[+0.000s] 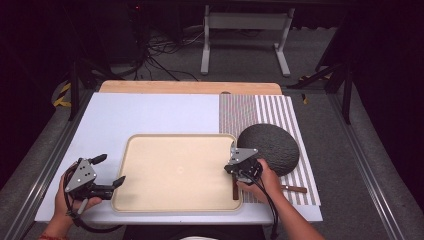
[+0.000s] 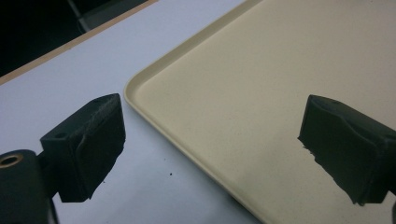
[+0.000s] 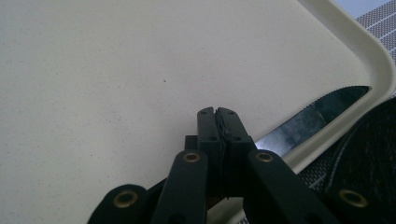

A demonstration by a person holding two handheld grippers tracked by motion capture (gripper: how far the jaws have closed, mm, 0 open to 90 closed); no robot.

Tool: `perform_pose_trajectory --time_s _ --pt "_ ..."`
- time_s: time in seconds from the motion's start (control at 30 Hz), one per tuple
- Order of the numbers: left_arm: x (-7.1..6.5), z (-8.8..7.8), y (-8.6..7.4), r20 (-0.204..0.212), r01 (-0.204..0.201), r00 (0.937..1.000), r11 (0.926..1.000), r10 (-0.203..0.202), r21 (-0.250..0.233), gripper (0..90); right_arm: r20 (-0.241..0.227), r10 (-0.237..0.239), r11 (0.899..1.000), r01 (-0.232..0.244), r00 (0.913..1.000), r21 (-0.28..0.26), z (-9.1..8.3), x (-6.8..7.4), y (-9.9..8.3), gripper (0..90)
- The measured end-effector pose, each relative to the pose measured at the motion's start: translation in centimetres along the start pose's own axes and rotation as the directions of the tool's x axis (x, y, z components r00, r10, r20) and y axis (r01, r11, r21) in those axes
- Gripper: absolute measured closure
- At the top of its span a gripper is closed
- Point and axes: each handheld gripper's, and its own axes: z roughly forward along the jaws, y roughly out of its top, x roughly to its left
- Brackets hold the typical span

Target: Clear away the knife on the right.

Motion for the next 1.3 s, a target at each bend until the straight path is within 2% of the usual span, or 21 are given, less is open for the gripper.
perform_pose_trajectory --time_s 0.2,0.37,0.43,0.5,0.63,0.9,1.03,1.3 --pt "0.2 -0.3 -0.1 -0.011 -0.003 0.9999 1.0000 0.003 -0.005 7.8 0.020 -0.012 1.000 0.012 0.9997 0.006 -0.1 -0.1 0.0 87.1" --pt "0.2 -0.5 -0.1 -0.017 -0.006 0.9998 0.9999 0.006 -0.012 7.8 0.033 -0.021 1.000 0.022 0.9992 -0.013 -0.5 -0.2 0.0 86.2" --pt "0.3 -0.5 -0.1 -0.016 0.002 0.9999 0.9999 -0.002 -0.014 7.8 0.029 -0.013 1.000 0.014 0.9995 -0.028 -0.6 -0.3 0.0 86.0" --pt "0.3 -0.6 -0.1 -0.016 0.002 0.9999 0.9999 -0.002 -0.016 7.8 0.031 -0.013 0.998 0.015 0.9994 -0.067 -1.1 -0.5 0.0 84.9" --pt "0.2 -0.6 -0.1 -0.016 0.004 0.9999 0.9998 -0.004 -0.018 7.8 0.054 -0.016 0.995 0.021 0.9984 -0.099 -1.7 -0.7 0.1 83.9" --pt "0.1 -0.5 0.0 -0.023 -0.004 0.9997 1.0000 0.004 -0.006 7.8 0.075 0.013 0.981 0.002 0.9971 -0.196 -3.0 -1.5 0.0 78.4" --pt "0.1 -0.6 0.1 -0.016 -0.005 0.9999 0.9997 0.005 -0.022 7.9 0.079 0.010 0.976 0.007 0.9968 -0.216 -3.3 -1.5 0.0 75.7" --pt "0.1 -0.6 0.0 -0.017 -0.004 0.9999 0.9998 0.003 -0.021 7.9 0.105 0.015 0.966 0.013 0.9943 -0.257 -4.0 -1.3 0.2 68.1"
